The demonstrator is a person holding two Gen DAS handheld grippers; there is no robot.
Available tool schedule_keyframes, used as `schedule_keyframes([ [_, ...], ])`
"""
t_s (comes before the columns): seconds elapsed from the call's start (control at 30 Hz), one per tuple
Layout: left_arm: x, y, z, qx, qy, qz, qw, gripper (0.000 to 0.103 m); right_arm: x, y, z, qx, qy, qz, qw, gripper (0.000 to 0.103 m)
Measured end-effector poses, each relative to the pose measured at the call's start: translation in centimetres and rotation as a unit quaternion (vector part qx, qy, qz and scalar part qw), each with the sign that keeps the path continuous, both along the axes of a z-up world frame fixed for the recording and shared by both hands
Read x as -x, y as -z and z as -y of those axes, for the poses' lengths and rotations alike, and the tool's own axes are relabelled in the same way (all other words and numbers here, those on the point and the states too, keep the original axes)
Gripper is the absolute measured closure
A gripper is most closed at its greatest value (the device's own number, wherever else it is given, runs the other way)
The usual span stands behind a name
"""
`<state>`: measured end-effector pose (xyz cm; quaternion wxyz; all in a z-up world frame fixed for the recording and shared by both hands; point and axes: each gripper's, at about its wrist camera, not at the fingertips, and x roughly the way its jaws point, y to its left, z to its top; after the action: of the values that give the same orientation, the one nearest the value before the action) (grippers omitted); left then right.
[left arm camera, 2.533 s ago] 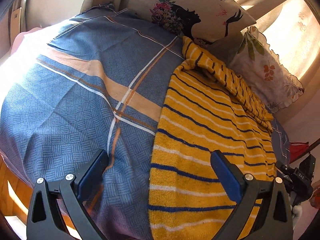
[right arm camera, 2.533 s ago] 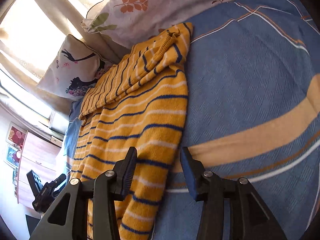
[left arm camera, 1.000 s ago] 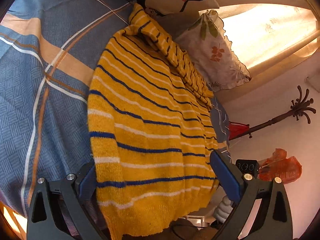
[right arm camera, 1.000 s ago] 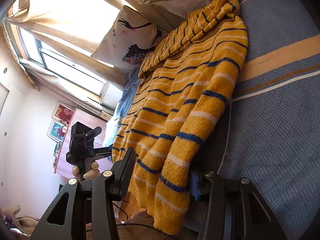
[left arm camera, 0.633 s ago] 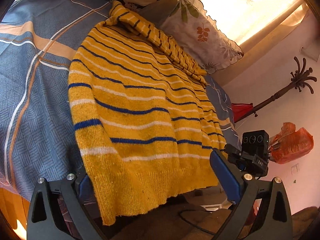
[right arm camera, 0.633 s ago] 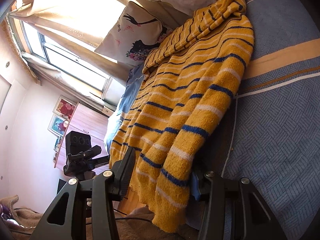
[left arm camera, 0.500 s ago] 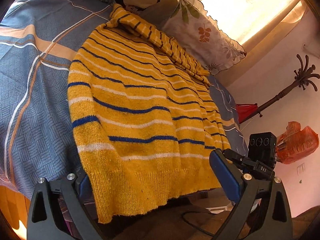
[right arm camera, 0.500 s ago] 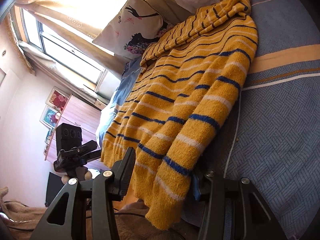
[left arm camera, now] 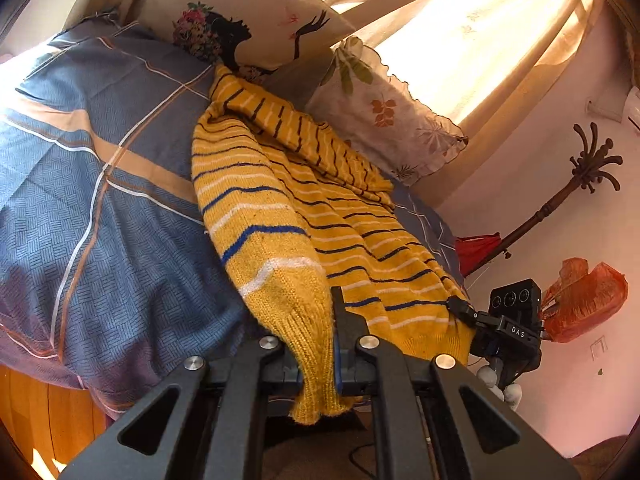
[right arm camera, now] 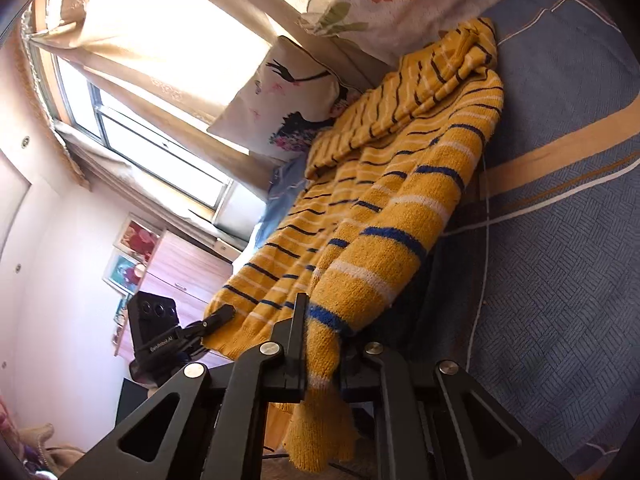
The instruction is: Fold small clothes
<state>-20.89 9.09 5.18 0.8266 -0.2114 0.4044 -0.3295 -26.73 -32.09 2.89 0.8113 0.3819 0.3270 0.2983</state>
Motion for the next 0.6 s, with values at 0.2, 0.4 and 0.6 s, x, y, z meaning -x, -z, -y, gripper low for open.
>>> schedule_keyframes([
  [0.2,3.1,0.1,-0.6,-0.004,0.000,0.006,1.0000,0.095,3.0,-0.7,1.8,-0.006,0.012,0.010,1.000,0.094],
  [0.4,1.5,1.6,-1.1,-0.003,-0.022,-0.027,0.9994,0.095,1.8,1.2,1.5,-0.026,0.011,-0.018,0.999,0.094],
  [0.6,-3.0,-2.3,0.1,-0.008,-0.040,0.021,0.9989,0.095,-2.1,-3.0,2.1,-0.011,0.007,0.015,1.000,0.094],
])
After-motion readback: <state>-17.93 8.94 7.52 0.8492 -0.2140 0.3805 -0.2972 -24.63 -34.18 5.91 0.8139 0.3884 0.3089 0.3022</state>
